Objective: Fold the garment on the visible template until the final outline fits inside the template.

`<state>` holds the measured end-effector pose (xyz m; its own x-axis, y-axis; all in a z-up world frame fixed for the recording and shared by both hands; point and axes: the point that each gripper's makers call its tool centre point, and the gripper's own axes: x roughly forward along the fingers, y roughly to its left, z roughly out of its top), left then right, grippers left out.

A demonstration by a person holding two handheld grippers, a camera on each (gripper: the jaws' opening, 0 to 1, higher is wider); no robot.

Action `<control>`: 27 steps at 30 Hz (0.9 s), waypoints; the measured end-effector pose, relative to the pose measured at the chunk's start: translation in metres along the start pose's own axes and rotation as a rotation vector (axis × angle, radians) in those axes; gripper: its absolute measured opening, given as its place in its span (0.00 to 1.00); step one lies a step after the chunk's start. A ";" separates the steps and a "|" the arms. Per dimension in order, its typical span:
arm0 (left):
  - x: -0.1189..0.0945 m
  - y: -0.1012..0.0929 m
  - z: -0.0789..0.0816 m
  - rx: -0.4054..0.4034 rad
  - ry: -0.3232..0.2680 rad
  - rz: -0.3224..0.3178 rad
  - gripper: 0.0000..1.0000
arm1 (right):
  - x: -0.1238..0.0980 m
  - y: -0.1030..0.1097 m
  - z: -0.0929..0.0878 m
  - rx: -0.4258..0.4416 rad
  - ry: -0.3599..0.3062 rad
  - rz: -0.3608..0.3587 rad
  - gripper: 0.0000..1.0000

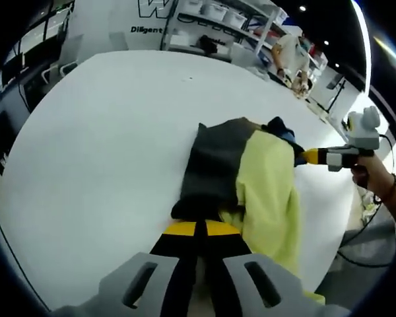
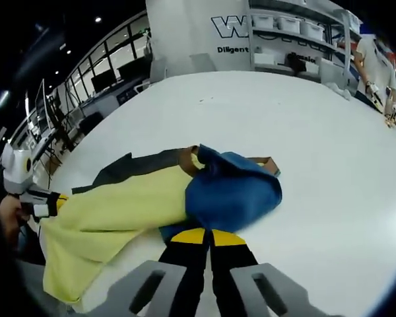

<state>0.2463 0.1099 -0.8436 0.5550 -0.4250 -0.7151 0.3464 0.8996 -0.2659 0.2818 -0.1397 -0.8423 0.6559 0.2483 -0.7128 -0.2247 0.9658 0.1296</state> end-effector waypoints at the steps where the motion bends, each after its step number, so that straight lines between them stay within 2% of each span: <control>1: -0.001 0.001 0.002 0.004 -0.007 0.006 0.00 | 0.000 -0.001 0.000 -0.001 0.001 -0.001 0.00; 8: -0.008 0.011 0.018 0.012 -0.068 0.050 0.00 | -0.010 -0.023 0.009 0.011 -0.029 -0.046 0.00; 12: -0.013 0.022 0.026 0.000 -0.104 0.107 0.00 | -0.016 -0.030 0.021 0.013 -0.066 -0.047 0.00; 16: -0.021 0.038 0.035 -0.028 -0.153 0.159 0.00 | -0.023 -0.043 0.032 -0.003 -0.089 -0.081 0.00; 23: -0.027 0.052 0.045 -0.011 -0.183 0.222 0.00 | -0.032 -0.059 0.041 0.017 -0.132 -0.099 0.00; 24: -0.028 0.059 0.045 -0.023 -0.171 0.252 0.00 | -0.034 -0.065 0.042 0.021 -0.139 -0.112 0.00; 27: -0.029 0.069 0.047 -0.058 -0.182 0.263 0.00 | -0.037 -0.078 0.040 0.056 -0.145 -0.126 0.00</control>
<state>0.2898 0.1794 -0.8110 0.7476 -0.1834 -0.6383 0.1325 0.9830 -0.1272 0.3036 -0.2212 -0.7983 0.7744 0.1291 -0.6193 -0.0959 0.9916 0.0867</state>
